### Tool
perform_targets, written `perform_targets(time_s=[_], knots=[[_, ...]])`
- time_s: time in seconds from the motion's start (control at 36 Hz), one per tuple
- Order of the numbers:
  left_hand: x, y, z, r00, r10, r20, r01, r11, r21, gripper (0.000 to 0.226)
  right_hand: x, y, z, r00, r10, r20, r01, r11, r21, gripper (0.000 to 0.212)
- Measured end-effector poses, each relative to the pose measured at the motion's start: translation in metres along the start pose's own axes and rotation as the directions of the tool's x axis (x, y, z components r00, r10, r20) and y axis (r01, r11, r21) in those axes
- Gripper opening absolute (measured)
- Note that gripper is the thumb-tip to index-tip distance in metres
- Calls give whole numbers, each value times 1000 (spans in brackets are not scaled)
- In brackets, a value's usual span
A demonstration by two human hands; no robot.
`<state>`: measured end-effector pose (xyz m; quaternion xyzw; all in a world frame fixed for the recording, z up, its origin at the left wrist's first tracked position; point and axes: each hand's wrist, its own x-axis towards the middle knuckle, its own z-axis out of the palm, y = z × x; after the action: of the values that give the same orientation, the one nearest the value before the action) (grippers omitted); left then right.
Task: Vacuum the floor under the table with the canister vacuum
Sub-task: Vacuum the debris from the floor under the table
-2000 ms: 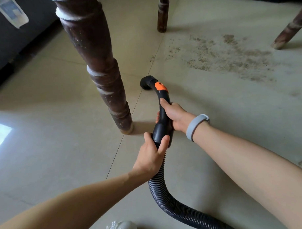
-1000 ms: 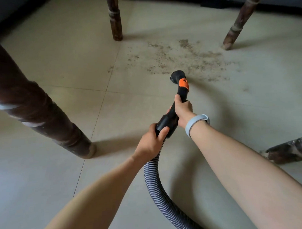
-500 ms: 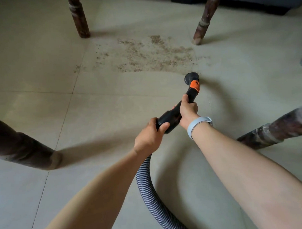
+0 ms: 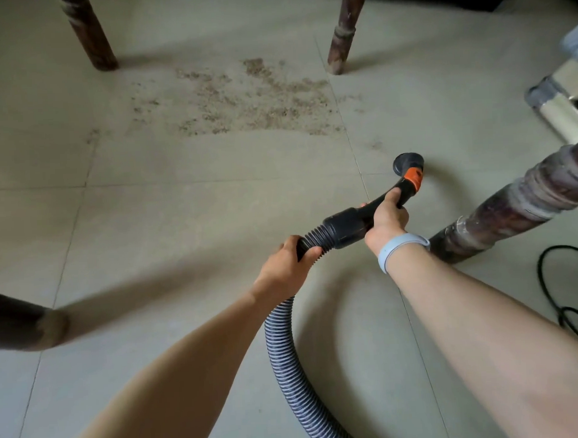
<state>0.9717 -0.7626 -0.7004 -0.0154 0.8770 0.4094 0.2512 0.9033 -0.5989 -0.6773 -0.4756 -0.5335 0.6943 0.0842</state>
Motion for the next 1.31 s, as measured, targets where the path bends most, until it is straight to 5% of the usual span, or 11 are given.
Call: perform_targets(time_s=[1.31], knots=[[-56,-60,-49,984,-102,-147,91,993,-79,45,-55,34,95,905,133,405,-38,971,-234,35]])
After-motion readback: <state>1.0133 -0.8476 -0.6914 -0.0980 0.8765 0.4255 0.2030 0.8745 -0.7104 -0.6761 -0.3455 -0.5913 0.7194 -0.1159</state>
